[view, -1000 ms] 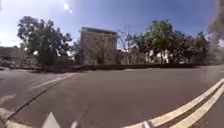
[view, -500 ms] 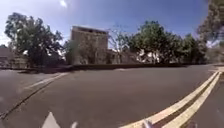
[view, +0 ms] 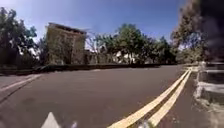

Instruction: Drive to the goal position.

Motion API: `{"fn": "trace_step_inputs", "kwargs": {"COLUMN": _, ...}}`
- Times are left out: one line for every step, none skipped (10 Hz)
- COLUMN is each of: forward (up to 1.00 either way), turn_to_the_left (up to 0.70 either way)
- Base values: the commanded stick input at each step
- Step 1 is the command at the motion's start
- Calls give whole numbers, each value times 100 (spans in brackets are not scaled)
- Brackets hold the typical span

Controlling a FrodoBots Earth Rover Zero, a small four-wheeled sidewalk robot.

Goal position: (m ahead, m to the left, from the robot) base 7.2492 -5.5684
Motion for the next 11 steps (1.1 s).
{"fn": "trace_step_inputs", "kwargs": {"forward": 0, "turn_to_the_left": -85}}
{"fn": "trace_step_inputs", "kwargs": {"forward": 0, "turn_to_the_left": -85}}
{"fn": "trace_step_inputs", "kwargs": {"forward": 0, "turn_to_the_left": -85}}
{"fn": "trace_step_inputs", "kwargs": {"forward": 0, "turn_to_the_left": -85}}
{"fn": "trace_step_inputs", "kwargs": {"forward": 0, "turn_to_the_left": -85}}
{"fn": "trace_step_inputs", "kwargs": {"forward": 0, "turn_to_the_left": -85}}
{"fn": "trace_step_inputs", "kwargs": {"forward": 0, "turn_to_the_left": 0}}
{"fn": "trace_step_inputs", "kwargs": {"forward": 0, "turn_to_the_left": 0}}
{"fn": "trace_step_inputs", "kwargs": {"forward": 0, "turn_to_the_left": 0}}
{"fn": "trace_step_inputs", "kwargs": {"forward": 0, "turn_to_the_left": 0}}
{"fn": "trace_step_inputs", "kwargs": {"forward": 0, "turn_to_the_left": 0}}
